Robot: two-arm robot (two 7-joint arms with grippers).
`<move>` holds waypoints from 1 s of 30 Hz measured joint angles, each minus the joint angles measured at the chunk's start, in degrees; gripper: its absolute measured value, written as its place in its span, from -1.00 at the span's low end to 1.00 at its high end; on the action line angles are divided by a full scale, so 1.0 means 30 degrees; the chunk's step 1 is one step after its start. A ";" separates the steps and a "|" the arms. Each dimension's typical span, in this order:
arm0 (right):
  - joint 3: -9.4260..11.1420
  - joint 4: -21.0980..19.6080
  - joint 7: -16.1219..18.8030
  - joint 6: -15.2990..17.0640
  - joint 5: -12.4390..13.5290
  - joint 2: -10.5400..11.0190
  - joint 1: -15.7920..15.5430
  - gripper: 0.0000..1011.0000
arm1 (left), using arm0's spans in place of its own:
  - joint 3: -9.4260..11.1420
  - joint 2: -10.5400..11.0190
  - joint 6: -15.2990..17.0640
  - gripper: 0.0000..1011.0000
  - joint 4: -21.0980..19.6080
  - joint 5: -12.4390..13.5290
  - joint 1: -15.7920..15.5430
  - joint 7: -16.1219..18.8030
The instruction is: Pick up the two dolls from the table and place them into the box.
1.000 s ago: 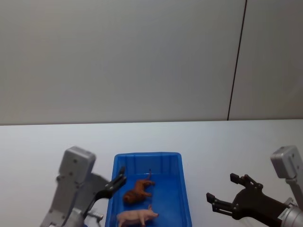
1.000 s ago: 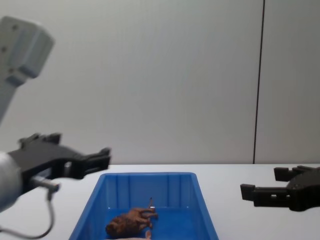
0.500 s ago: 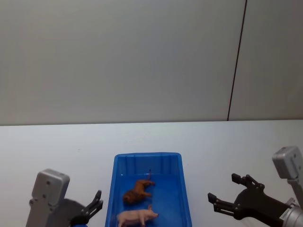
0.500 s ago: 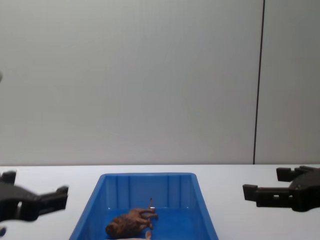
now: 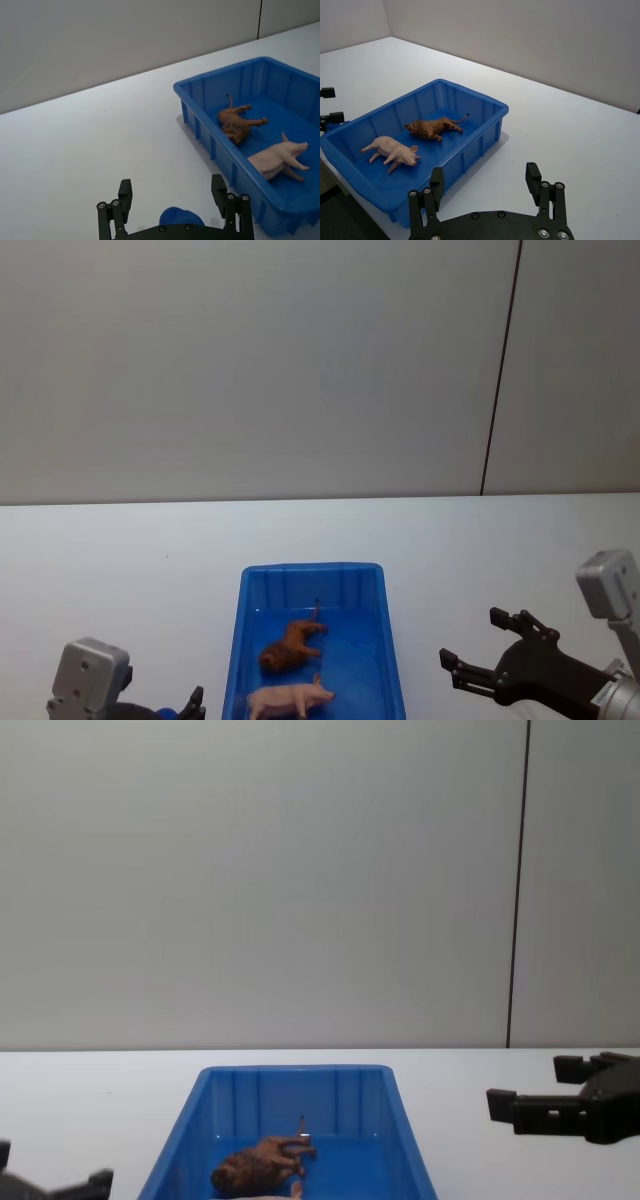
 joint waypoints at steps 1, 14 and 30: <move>0.0000 0.0000 0.0000 0.0000 0.0001 0.0003 -0.0003 0.98 | 0.0000 -0.0037 -0.0093 0.98 0.0185 -0.0072 0.0050 -0.0125; -0.0002 0.0001 0.0000 0.0004 0.0001 0.0013 -0.0005 0.98 | 0.0018 -0.0510 -0.0674 0.98 0.1789 -0.0489 0.0142 -0.1110; -0.0001 0.0001 0.0000 0.0006 -0.0002 0.0013 -0.0004 0.98 | -0.0055 -0.1018 -0.0706 0.29 0.3075 -0.0360 -0.0275 -0.2322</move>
